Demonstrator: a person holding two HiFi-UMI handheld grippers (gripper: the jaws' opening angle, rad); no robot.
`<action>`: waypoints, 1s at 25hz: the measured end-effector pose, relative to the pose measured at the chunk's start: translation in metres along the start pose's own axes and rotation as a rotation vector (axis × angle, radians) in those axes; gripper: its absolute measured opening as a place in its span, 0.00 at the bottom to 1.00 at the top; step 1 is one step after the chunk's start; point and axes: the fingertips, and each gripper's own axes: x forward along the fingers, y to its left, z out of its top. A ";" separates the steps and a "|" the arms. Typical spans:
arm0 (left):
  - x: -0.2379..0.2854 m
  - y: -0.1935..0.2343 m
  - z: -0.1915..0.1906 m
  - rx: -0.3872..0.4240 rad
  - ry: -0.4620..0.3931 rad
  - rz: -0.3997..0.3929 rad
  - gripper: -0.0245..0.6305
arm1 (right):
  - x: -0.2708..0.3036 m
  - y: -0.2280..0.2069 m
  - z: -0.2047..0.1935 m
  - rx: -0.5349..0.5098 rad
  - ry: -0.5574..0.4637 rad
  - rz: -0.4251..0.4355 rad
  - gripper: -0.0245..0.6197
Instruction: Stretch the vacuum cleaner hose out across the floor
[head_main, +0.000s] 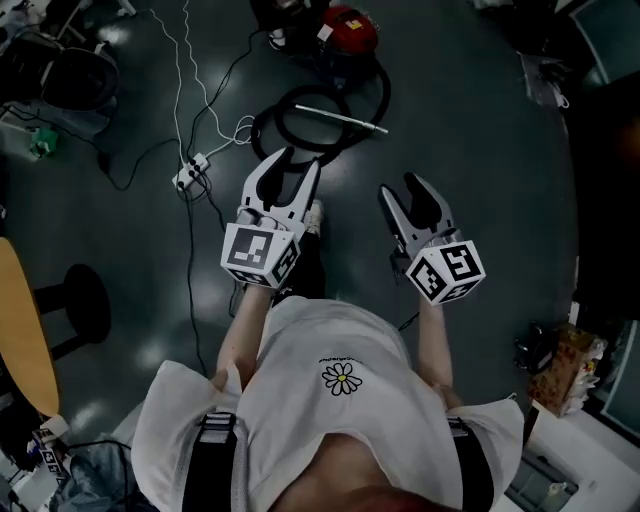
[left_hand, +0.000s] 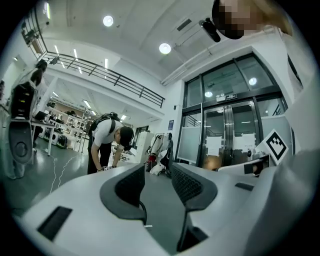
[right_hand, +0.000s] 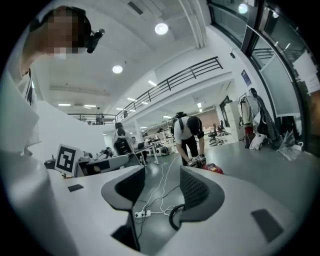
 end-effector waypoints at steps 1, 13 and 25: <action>0.025 0.016 0.001 -0.003 0.006 -0.008 0.27 | 0.023 -0.014 0.008 -0.004 0.013 -0.010 0.39; 0.225 0.147 0.018 -0.014 0.069 -0.036 0.27 | 0.227 -0.114 0.061 0.002 0.115 0.001 0.39; 0.363 0.259 -0.036 0.075 0.148 0.111 0.27 | 0.411 -0.240 0.013 -0.190 0.388 0.165 0.39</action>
